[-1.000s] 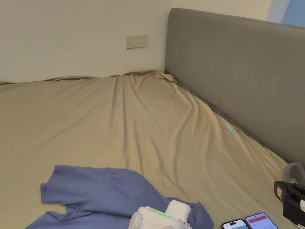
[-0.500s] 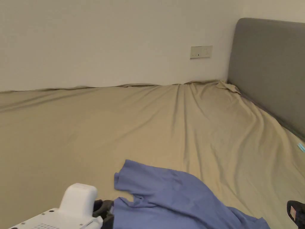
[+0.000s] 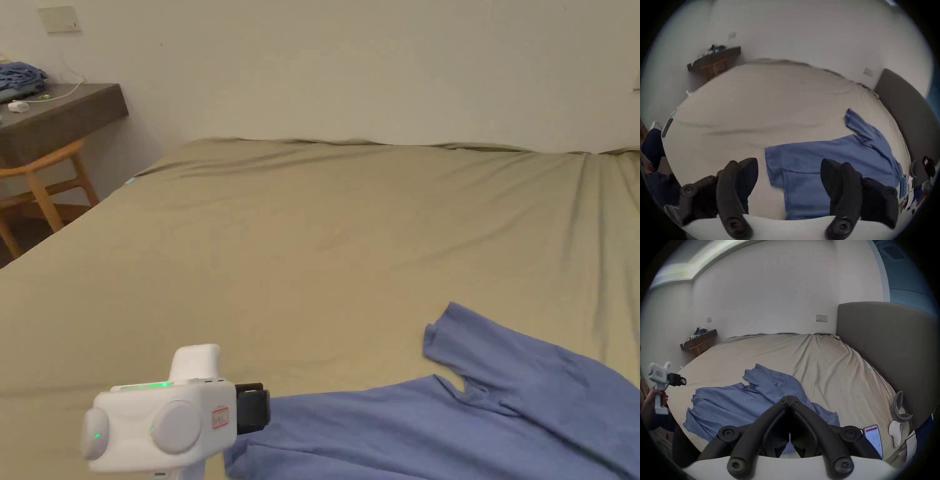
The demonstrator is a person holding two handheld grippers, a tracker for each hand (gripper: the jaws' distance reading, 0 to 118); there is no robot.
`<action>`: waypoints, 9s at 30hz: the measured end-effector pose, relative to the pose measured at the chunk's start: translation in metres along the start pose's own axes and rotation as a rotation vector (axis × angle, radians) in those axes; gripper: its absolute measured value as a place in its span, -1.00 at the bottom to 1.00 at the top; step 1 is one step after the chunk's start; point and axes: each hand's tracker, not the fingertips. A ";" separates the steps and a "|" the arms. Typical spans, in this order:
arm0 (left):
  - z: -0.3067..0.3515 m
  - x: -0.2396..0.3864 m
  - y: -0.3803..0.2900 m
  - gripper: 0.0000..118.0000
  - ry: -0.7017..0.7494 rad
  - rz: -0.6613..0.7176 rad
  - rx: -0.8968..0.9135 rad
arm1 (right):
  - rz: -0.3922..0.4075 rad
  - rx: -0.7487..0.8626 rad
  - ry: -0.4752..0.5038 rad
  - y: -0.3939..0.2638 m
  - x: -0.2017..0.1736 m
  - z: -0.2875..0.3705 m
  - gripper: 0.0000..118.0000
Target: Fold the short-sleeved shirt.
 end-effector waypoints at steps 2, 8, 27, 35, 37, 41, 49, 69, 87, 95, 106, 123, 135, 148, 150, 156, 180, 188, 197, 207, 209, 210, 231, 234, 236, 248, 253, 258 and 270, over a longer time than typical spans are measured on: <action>-0.061 -0.018 0.013 0.51 0.015 -0.002 -0.098 | 0.016 -0.033 -0.012 0.000 -0.002 -0.012 -0.96; -0.145 -0.036 0.005 0.49 0.065 0.011 -0.195 | 0.051 -0.106 -0.018 -0.001 -0.012 -0.052 -0.96; -0.050 0.006 -0.011 -0.90 -0.102 0.099 0.029 | 0.020 -0.323 0.112 0.073 -0.013 -0.257 1.00; -0.063 0.020 -0.005 -0.90 -0.122 0.107 -0.006 | 0.068 -0.608 0.050 0.046 -0.038 -0.394 0.21; -0.066 0.017 -0.005 -0.90 -0.127 0.107 -0.012 | 0.186 -0.613 -0.022 0.044 -0.051 -0.394 0.17; -0.066 0.015 -0.001 -0.91 -0.138 0.092 0.024 | 0.264 -0.517 0.025 0.052 -0.062 -0.368 -0.95; 0.003 0.013 0.045 -0.91 -0.269 0.120 0.252 | 0.181 -0.128 0.026 0.100 -0.039 -0.234 -0.95; 0.323 0.069 0.269 -0.91 -0.240 -0.166 0.919 | -0.012 0.627 -0.031 0.344 0.040 0.088 -0.95; 0.202 0.093 0.435 -0.91 -0.051 -0.187 0.925 | -0.009 0.638 -0.113 0.504 0.027 -0.085 -0.95; 0.068 0.074 0.429 -0.91 -0.212 -0.094 0.797 | 0.061 0.543 -0.117 0.435 0.021 -0.178 -0.95; -0.078 0.083 0.376 -0.91 -0.232 -0.115 0.545 | -0.021 0.278 -0.064 0.311 0.025 -0.290 -0.95; -0.047 0.038 0.104 -0.91 -0.232 -0.135 0.355 | -0.127 0.074 -0.033 0.048 0.029 -0.171 -0.95; 0.072 -0.018 -0.061 -0.91 -0.174 -0.141 0.309 | -0.175 0.028 -0.043 -0.080 0.049 0.009 -0.95; 0.050 -0.032 -0.131 -0.72 -0.133 -0.159 0.037 | -0.123 -0.125 -0.051 -0.130 0.051 0.041 -0.88; 0.049 -0.035 -0.126 0.21 -0.129 -0.117 0.014 | -0.107 -0.190 -0.075 -0.125 0.050 0.035 0.37; 0.128 -0.020 -0.134 0.31 -0.076 -0.164 0.126 | -0.079 -0.179 -0.110 -0.107 0.022 0.079 0.77; -0.027 -0.030 -0.117 0.54 -0.034 -0.147 -0.119 | -0.027 -0.201 0.012 -0.094 -0.032 0.062 -0.96; -0.022 -0.021 -0.125 -0.93 -0.130 -0.163 -0.136 | -0.031 -0.215 0.022 -0.086 -0.028 0.052 -0.96; -0.003 -0.019 -0.120 -0.93 -0.127 -0.139 -0.089 | -0.108 -0.379 -0.068 -0.109 0.028 0.024 1.00; 0.005 0.005 -0.121 -0.93 -0.102 -0.158 -0.112 | -0.169 -0.472 -0.045 -0.147 0.037 -0.025 -0.90; 0.009 0.006 -0.118 -0.93 -0.097 -0.145 -0.105 | -0.147 -0.456 -0.043 -0.142 0.034 -0.019 -0.90; 0.011 0.006 -0.116 -0.93 -0.109 -0.129 -0.100 | -0.156 -0.442 -0.036 -0.139 0.035 -0.017 -0.90; -0.156 0.070 0.094 -0.93 -0.064 -0.026 -0.135 | -0.250 -0.379 -0.061 -0.007 0.055 -0.232 -0.90; -0.185 0.072 0.088 -0.93 -0.037 -0.059 -0.203 | -0.207 -0.429 -0.091 -0.010 0.053 -0.257 -0.90; -0.182 0.071 0.084 -0.93 -0.044 -0.070 -0.178 | -0.173 -0.436 -0.091 -0.012 0.050 -0.259 -0.90; -0.015 0.028 0.002 0.60 -0.046 -0.145 0.236 | -0.101 -0.265 -0.034 -0.014 0.019 -0.127 0.96; 0.072 0.009 -0.071 -1.00 -0.058 -0.116 0.408 | 0.000 -0.153 -0.078 -0.044 -0.021 -0.041 -0.96; 0.075 0.008 -0.086 -1.00 -0.026 -0.188 0.334 | -0.046 -0.156 0.026 -0.059 -0.036 -0.006 -0.96; -0.065 0.028 -0.014 0.54 -0.120 -0.295 0.109 | -0.054 -0.178 0.029 -0.048 -0.038 -0.015 -0.96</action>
